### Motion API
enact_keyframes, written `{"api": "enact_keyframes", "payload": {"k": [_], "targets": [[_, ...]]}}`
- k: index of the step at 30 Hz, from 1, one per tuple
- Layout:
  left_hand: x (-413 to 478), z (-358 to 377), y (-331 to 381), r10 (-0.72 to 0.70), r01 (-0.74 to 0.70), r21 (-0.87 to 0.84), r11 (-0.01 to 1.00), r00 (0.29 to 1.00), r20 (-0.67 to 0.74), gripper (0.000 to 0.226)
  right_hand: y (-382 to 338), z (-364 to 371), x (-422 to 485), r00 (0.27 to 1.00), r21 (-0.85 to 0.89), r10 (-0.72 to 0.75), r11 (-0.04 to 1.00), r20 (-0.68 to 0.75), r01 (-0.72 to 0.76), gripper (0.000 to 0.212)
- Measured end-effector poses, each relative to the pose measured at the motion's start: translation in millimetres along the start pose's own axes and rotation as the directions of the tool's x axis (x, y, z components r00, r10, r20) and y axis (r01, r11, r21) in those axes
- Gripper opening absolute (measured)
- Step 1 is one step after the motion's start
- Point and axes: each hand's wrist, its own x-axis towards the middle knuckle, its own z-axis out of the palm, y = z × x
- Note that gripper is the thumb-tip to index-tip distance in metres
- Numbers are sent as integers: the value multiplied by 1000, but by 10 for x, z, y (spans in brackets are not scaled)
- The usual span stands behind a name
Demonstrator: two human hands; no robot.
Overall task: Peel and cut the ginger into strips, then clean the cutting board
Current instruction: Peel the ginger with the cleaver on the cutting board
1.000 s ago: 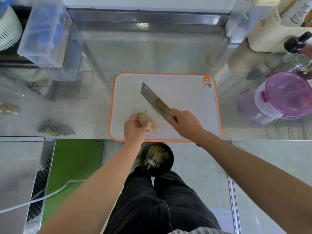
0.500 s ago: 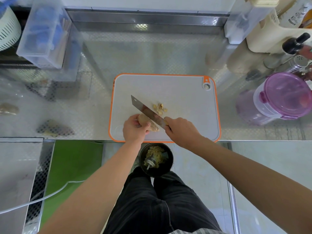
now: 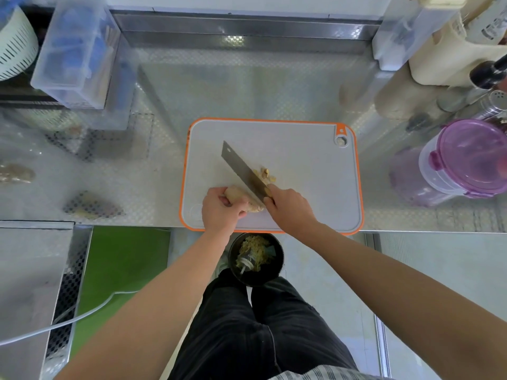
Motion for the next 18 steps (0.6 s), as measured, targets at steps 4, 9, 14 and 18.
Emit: {"api": "enact_keyframes", "payload": {"k": [4,9,14,18], "targets": [[62,-32,-29,10,-8,42,999,999,-38,42,83,-137,-53,999,85,-17,996,-50,21,16],[14,-30,26,51,-46,60,997,996,-77,45,202,-165,-164,999,49,-28,998,-38,30,22],[-20,-33,24,55,-54,16,998,997,-57,43,228,-111,-246,998,35,-65,997,1,65,23],[-13,-44,12,49,-48,16,999,998,-48,43,193,-113,-199,998,-36,-52,998,21,52,18]]}}
